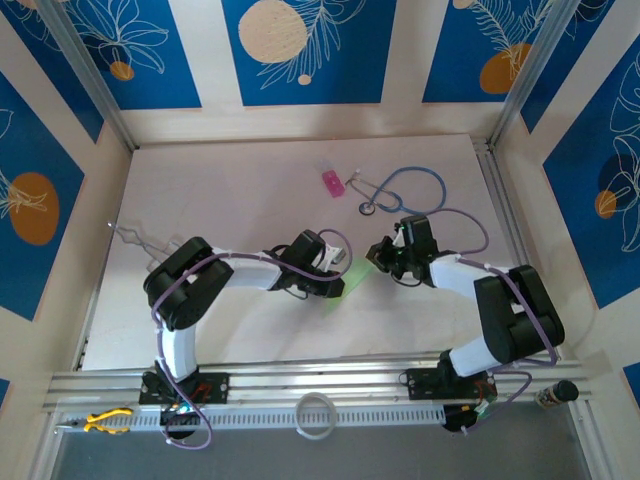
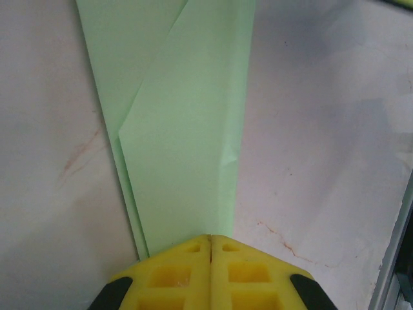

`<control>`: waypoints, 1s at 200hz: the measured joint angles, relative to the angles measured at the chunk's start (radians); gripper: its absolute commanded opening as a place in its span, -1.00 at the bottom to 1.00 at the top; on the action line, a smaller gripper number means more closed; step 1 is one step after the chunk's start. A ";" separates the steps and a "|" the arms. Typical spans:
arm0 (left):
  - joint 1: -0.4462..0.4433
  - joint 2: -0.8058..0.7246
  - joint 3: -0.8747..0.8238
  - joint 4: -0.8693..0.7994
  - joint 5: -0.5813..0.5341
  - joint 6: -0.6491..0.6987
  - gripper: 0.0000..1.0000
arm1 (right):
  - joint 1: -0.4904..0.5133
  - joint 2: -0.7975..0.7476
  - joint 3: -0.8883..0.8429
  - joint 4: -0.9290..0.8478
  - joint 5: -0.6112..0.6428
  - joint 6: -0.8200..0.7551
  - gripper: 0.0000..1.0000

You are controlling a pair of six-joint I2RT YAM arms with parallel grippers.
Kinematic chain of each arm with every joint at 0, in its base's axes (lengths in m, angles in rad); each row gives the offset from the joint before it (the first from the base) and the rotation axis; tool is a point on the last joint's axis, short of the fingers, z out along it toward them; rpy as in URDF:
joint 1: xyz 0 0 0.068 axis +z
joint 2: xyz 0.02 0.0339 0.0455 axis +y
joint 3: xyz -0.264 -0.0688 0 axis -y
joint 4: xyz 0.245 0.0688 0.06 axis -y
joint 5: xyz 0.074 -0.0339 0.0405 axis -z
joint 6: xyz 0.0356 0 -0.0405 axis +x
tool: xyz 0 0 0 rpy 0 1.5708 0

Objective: Fold a paper plane with a square sheet of paper (pick it up from the middle)
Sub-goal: Fold the wing for the fifth time at the center of the table.

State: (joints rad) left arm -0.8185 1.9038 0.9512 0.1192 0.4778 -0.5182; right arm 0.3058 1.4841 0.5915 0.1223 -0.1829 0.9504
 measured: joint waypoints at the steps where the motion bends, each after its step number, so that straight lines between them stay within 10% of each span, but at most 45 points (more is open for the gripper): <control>1: 0.000 0.000 0.000 0.000 0.000 0.000 -1.00 | 0.002 0.001 0.000 0.000 0.000 0.000 -0.97; 200: -0.053 -0.006 0.210 -0.213 -0.036 -0.043 -0.85 | 0.035 0.124 0.001 0.021 -0.012 0.002 -1.00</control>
State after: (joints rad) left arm -0.8711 1.8977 1.1614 -0.0940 0.4419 -0.5613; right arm 0.3405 1.6077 0.5922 0.1432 -0.1951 0.9520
